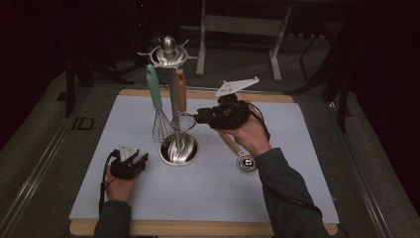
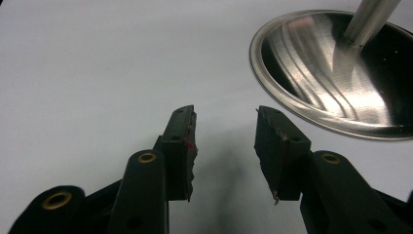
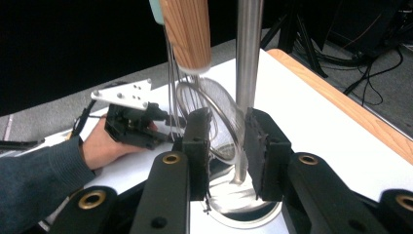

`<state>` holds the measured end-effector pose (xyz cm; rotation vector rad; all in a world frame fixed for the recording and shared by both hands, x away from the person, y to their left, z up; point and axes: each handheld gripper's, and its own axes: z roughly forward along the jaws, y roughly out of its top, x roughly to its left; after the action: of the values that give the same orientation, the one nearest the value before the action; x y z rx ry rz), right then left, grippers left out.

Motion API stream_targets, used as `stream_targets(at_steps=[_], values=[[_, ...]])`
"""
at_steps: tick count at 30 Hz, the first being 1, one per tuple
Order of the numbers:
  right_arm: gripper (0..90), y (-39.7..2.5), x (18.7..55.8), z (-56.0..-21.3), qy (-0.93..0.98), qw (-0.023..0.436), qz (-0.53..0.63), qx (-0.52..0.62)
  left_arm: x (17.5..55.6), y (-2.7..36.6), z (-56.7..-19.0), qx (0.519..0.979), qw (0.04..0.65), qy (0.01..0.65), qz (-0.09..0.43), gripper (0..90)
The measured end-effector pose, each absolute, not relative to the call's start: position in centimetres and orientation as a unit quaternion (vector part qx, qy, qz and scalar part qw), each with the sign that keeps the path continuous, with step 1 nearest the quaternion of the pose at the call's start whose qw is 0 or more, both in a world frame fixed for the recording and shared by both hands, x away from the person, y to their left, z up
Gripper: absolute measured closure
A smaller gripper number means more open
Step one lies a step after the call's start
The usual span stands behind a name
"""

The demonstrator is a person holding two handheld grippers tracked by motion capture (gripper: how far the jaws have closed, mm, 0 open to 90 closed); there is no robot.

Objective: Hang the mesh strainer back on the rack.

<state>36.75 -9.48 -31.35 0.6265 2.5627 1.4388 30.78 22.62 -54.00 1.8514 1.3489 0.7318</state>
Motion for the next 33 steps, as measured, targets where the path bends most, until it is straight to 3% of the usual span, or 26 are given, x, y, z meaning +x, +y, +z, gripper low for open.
stream_targets(at_steps=[33], values=[[71.8,-14.8,36.6,-37.3,0.862,0.075,0.429,0.258,30.1,22.9,-53.2,0.697,0.392,0.523,0.294,61.5]])
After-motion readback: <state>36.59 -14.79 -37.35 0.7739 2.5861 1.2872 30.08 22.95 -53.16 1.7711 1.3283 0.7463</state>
